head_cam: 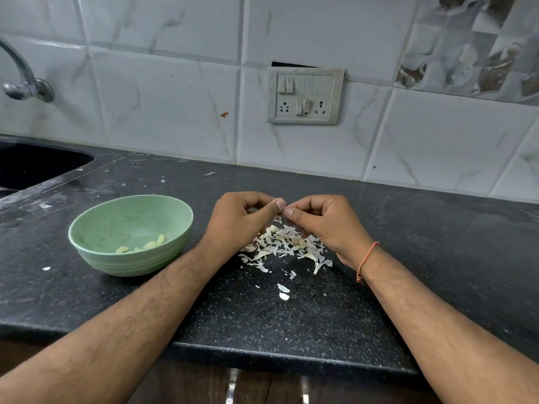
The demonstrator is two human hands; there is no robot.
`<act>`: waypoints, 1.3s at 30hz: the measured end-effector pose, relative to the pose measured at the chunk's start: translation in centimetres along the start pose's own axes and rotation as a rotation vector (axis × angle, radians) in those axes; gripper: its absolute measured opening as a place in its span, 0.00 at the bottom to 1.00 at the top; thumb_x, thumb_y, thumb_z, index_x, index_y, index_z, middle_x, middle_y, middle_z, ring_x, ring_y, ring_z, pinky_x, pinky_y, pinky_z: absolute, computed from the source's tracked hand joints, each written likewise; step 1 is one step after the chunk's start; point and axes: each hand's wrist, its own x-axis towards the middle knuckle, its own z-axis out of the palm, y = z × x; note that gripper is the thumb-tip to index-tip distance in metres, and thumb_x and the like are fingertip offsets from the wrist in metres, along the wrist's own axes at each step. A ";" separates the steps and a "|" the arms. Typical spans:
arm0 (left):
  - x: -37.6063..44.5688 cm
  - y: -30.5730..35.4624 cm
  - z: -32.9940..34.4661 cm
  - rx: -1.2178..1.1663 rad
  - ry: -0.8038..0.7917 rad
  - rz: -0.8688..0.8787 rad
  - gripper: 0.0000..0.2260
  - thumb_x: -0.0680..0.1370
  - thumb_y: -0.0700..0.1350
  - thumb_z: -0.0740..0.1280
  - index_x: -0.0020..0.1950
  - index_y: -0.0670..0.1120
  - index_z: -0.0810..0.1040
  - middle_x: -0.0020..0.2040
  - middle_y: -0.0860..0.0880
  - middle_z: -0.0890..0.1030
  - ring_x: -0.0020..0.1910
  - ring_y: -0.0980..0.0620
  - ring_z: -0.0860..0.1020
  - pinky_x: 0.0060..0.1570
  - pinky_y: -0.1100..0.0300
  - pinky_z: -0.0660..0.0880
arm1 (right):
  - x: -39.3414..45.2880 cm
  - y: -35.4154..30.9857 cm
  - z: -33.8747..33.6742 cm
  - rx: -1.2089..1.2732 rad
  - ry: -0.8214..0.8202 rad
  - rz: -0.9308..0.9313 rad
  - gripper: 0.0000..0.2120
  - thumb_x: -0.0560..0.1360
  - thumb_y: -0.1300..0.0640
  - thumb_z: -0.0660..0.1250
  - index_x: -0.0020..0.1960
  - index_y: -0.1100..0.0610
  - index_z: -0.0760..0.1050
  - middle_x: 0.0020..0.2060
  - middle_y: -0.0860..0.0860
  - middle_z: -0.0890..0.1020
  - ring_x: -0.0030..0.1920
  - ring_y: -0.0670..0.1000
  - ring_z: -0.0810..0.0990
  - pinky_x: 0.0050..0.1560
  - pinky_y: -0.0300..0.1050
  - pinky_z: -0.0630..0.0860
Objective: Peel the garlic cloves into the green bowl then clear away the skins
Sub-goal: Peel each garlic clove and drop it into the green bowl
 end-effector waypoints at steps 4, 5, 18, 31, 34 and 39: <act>0.1 -0.2 0.1 -0.231 -0.066 -0.110 0.09 0.80 0.51 0.76 0.49 0.46 0.90 0.45 0.39 0.87 0.32 0.52 0.74 0.26 0.61 0.71 | -0.1 0.1 0.0 0.111 -0.030 0.018 0.05 0.77 0.60 0.77 0.51 0.61 0.87 0.42 0.59 0.88 0.40 0.50 0.84 0.43 0.47 0.81; 0.1 -0.1 0.2 -0.278 -0.079 -0.148 0.09 0.80 0.50 0.75 0.50 0.44 0.89 0.45 0.40 0.87 0.31 0.54 0.74 0.25 0.64 0.70 | -0.1 0.1 -0.1 0.135 -0.040 0.027 0.06 0.76 0.60 0.77 0.51 0.62 0.87 0.41 0.59 0.88 0.40 0.51 0.84 0.44 0.47 0.81; 0.1 0.1 0.3 -0.242 -0.098 -0.156 0.08 0.82 0.49 0.73 0.55 0.46 0.89 0.50 0.47 0.89 0.30 0.56 0.75 0.24 0.64 0.70 | 0.2 0.1 -0.1 0.072 -0.027 0.012 0.04 0.81 0.61 0.73 0.48 0.58 0.83 0.35 0.55 0.79 0.37 0.54 0.76 0.34 0.44 0.77; 0.3 -0.3 0.2 -0.423 -0.096 -0.254 0.07 0.82 0.47 0.73 0.54 0.45 0.89 0.47 0.46 0.87 0.33 0.56 0.74 0.27 0.65 0.70 | 0.0 0.1 0.2 -0.143 0.022 -0.204 0.14 0.75 0.57 0.80 0.58 0.44 0.86 0.49 0.45 0.87 0.45 0.56 0.84 0.49 0.62 0.85; 0.4 -0.4 0.3 -0.417 -0.126 -0.269 0.07 0.81 0.48 0.73 0.52 0.47 0.90 0.45 0.43 0.85 0.33 0.55 0.73 0.28 0.64 0.70 | -0.2 -0.1 0.3 -0.145 0.074 -0.234 0.09 0.75 0.56 0.80 0.54 0.47 0.88 0.46 0.44 0.87 0.43 0.57 0.83 0.44 0.63 0.83; 0.2 -0.3 0.3 -0.390 -0.111 -0.218 0.06 0.81 0.46 0.74 0.53 0.46 0.89 0.48 0.45 0.89 0.33 0.57 0.75 0.27 0.64 0.72 | -0.4 -0.3 0.4 -0.206 0.118 -0.334 0.05 0.76 0.52 0.79 0.52 0.49 0.88 0.47 0.44 0.87 0.44 0.51 0.85 0.46 0.57 0.84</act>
